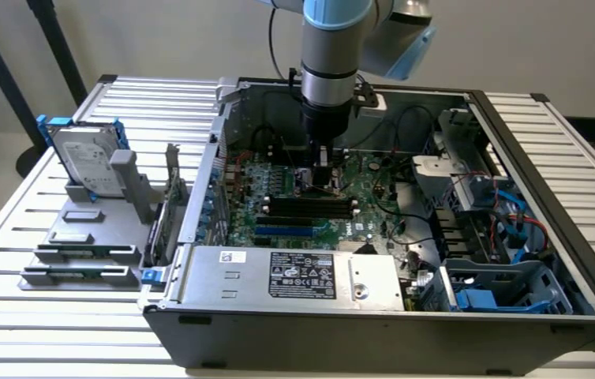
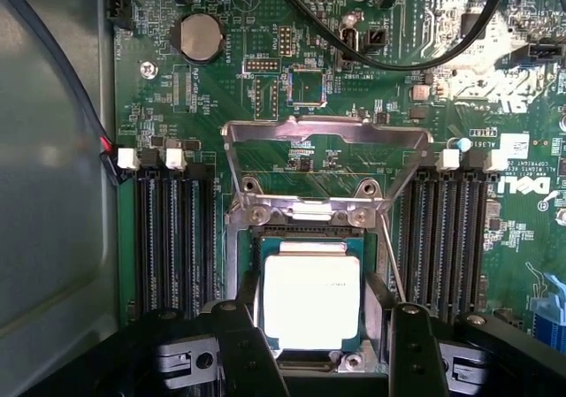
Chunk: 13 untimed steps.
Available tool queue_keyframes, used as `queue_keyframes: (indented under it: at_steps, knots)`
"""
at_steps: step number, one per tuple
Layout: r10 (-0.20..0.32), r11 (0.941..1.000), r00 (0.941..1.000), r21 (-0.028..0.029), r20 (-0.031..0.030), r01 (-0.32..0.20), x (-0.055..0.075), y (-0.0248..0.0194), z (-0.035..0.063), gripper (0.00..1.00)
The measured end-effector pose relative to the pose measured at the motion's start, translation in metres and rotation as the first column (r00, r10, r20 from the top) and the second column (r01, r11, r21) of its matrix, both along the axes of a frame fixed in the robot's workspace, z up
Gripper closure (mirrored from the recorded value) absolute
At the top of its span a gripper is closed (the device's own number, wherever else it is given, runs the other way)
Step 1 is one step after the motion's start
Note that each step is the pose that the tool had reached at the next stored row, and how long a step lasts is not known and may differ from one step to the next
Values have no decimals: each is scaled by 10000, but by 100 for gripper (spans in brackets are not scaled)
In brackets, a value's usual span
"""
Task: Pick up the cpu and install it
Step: 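Place the cpu into insertion slot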
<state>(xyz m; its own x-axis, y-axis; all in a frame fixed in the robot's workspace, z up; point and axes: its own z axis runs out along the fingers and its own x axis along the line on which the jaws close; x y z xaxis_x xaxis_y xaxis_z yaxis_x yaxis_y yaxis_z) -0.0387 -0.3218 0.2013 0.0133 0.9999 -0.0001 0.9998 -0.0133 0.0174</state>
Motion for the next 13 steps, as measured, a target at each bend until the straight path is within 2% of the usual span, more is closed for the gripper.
queue_keyframes:
  at_steps: [13]
  knots:
    - [-25, 10000, 10000, -2, -2, 25, 4, 19, -23, 45]
